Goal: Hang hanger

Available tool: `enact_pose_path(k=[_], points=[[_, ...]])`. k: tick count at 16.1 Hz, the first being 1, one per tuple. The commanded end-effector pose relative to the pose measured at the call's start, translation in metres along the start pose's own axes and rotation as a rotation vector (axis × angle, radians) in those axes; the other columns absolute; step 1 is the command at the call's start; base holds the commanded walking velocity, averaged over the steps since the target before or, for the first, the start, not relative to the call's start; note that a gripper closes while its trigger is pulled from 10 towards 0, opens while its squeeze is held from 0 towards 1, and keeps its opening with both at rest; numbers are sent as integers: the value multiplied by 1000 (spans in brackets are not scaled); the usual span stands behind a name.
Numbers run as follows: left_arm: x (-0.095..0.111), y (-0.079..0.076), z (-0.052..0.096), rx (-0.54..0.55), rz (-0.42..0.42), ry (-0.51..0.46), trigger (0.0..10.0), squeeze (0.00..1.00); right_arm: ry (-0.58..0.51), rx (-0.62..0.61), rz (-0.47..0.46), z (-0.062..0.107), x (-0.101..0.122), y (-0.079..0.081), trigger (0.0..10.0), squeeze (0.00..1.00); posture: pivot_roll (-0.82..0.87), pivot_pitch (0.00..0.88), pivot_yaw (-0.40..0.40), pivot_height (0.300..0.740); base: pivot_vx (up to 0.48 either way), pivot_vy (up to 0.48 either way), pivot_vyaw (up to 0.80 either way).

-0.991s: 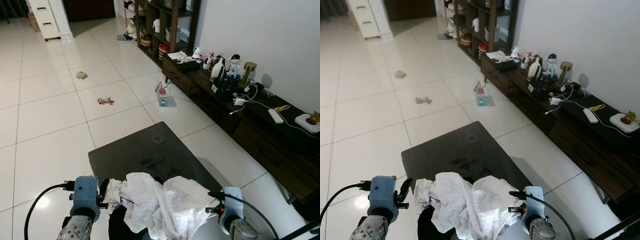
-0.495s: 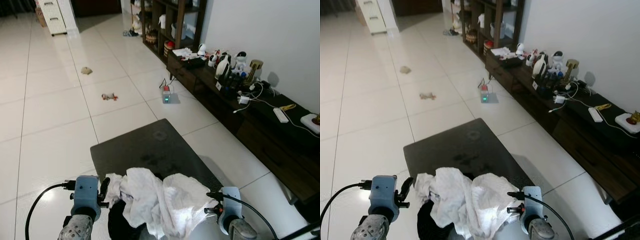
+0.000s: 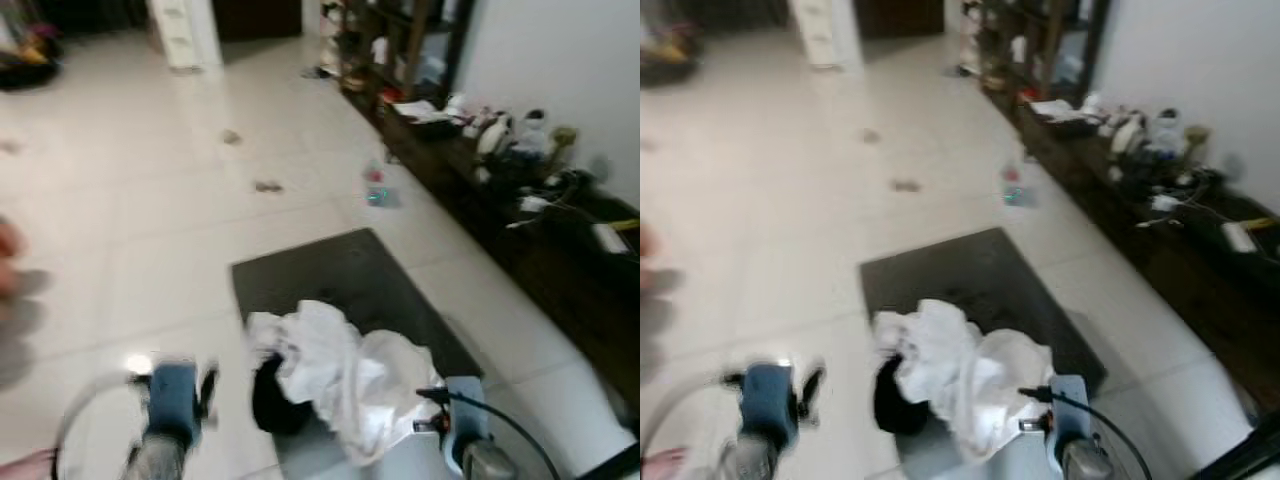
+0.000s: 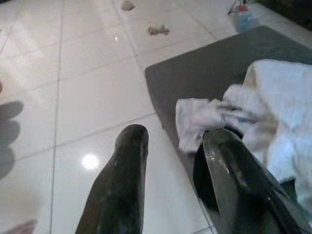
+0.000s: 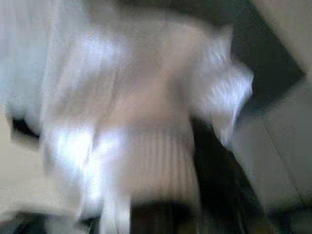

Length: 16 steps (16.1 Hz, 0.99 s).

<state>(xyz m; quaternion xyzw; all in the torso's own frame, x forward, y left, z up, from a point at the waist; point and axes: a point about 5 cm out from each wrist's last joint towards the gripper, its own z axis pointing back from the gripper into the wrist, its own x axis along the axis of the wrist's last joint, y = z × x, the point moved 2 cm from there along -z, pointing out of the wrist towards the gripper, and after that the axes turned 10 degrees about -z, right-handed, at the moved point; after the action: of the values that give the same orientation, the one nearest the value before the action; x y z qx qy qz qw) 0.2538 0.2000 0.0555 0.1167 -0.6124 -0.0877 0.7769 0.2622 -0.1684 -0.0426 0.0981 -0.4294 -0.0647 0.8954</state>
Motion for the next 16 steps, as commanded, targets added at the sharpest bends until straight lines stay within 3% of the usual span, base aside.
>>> enact_pose_path(k=[1,16], points=[[9,2,-3,3,-14,-32,10000,0,21,8,12,1,-7,1,10000,0,41,76,-32,740,-319,0,0],[9,1,-5,-3,-14,-35,10000,0,50,-8,8,2,-18,-7,10000,0,34,79,-32,740,-315,0,0]])
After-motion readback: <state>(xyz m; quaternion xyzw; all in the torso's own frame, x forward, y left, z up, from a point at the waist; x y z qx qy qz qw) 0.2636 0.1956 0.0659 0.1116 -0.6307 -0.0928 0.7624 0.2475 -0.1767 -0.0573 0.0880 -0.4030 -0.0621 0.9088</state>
